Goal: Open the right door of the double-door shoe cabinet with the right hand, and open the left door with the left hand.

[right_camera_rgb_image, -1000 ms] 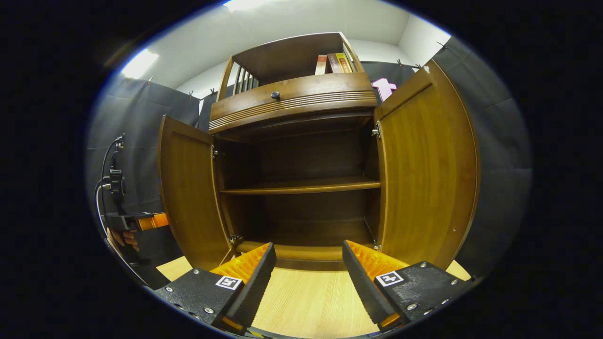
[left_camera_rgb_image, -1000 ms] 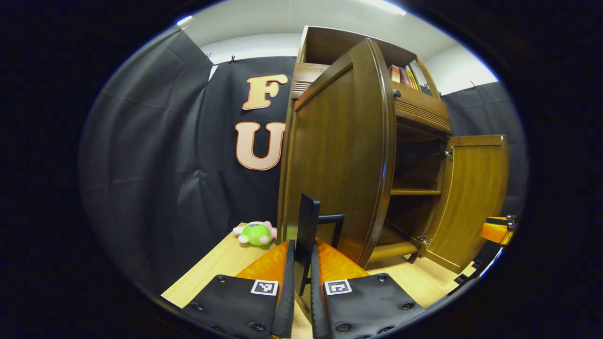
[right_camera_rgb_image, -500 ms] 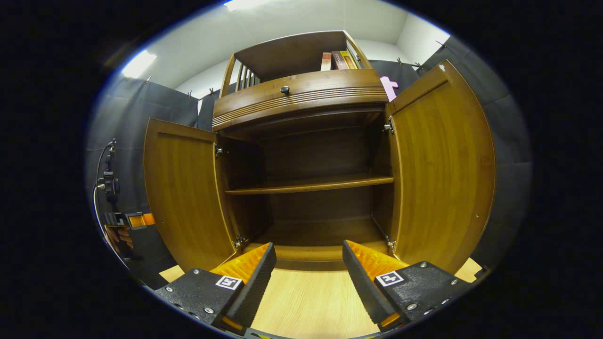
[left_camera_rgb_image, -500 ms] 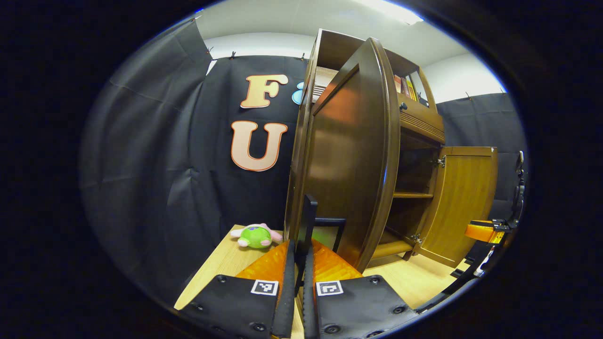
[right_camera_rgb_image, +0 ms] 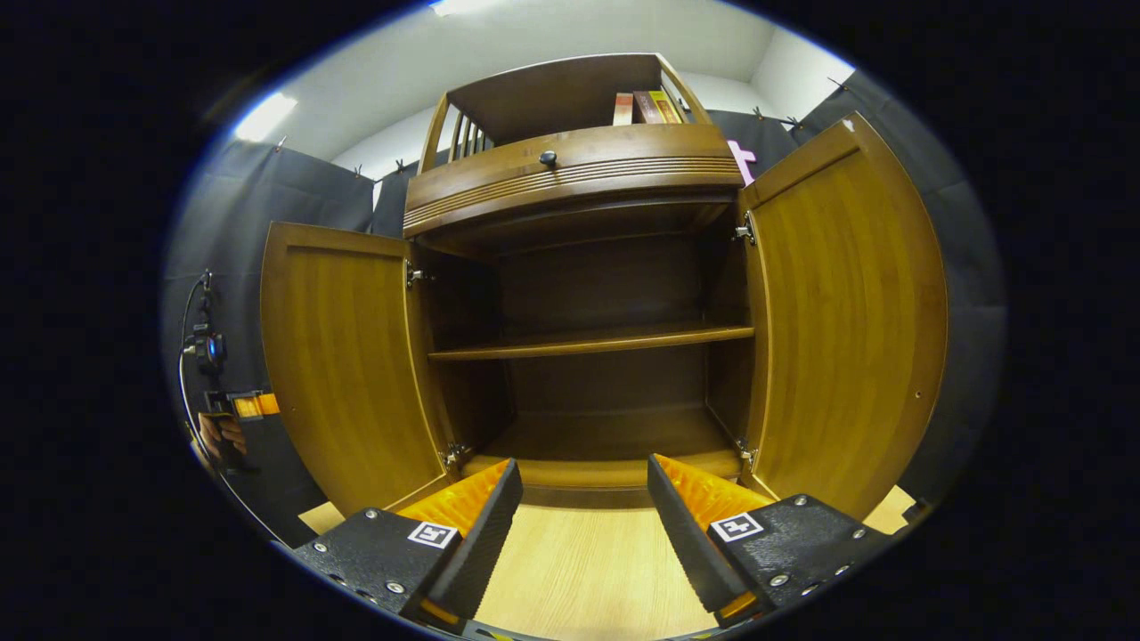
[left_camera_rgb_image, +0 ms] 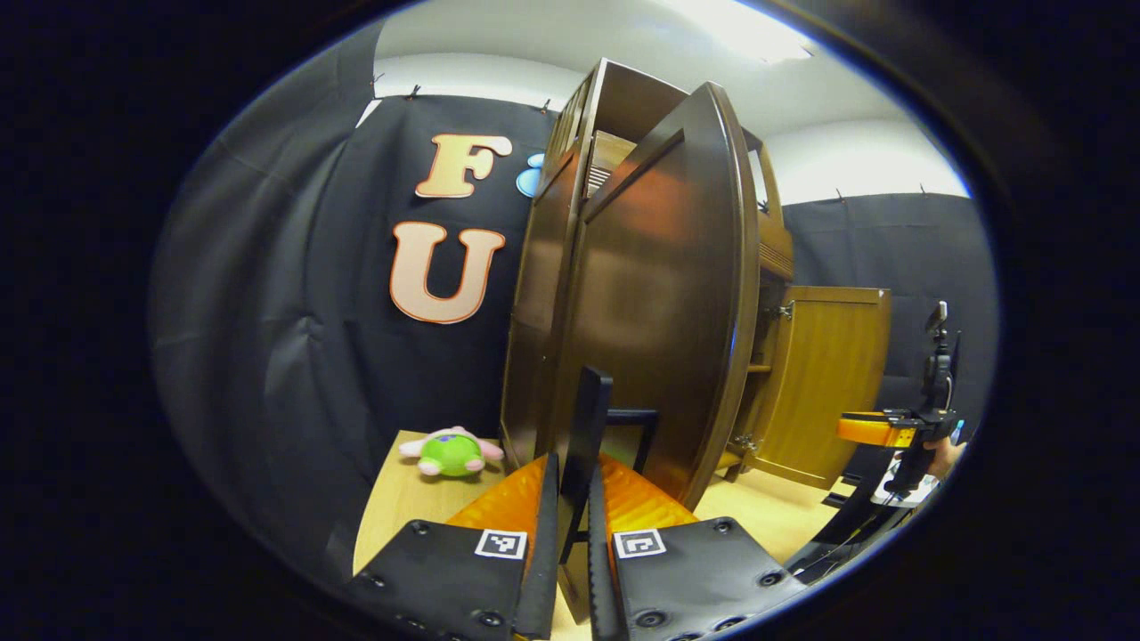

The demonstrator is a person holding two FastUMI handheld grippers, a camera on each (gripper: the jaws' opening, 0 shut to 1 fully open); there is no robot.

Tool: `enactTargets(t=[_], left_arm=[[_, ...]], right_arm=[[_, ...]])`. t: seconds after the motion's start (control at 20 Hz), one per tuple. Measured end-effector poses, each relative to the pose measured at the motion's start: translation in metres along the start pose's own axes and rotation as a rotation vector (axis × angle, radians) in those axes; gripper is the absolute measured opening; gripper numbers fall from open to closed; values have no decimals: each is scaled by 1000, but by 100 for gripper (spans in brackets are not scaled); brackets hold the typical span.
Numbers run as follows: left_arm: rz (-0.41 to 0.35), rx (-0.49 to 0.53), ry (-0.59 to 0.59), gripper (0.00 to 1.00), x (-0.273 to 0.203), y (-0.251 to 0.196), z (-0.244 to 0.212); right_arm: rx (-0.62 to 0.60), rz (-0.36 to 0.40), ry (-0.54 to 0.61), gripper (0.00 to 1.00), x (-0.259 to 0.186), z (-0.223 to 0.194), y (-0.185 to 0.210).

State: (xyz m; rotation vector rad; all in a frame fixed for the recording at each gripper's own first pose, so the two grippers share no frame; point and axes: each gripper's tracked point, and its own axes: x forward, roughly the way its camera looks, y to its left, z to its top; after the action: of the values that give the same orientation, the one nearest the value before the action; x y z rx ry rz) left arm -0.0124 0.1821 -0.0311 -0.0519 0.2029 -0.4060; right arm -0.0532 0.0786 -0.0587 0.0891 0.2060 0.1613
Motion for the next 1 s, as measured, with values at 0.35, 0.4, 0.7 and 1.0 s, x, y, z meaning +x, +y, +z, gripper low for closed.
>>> enactTargets(t=[0.35,0.4,0.7,1.0], left_arm=[[209,91,-20,23,-69,-39,16],[224,123,-56,15,-73,-55,31],[245,87,-199,15,-10,-153,74],[362,98,-177,15,64,-189,18]], right_arm=[[-22,87,37,88,16,-5,-4],[-27,104,42,88,19,-6,-6],[-46,173,24,88,19,6,-28],[-30,45,-5,88,-6,15,-92]])
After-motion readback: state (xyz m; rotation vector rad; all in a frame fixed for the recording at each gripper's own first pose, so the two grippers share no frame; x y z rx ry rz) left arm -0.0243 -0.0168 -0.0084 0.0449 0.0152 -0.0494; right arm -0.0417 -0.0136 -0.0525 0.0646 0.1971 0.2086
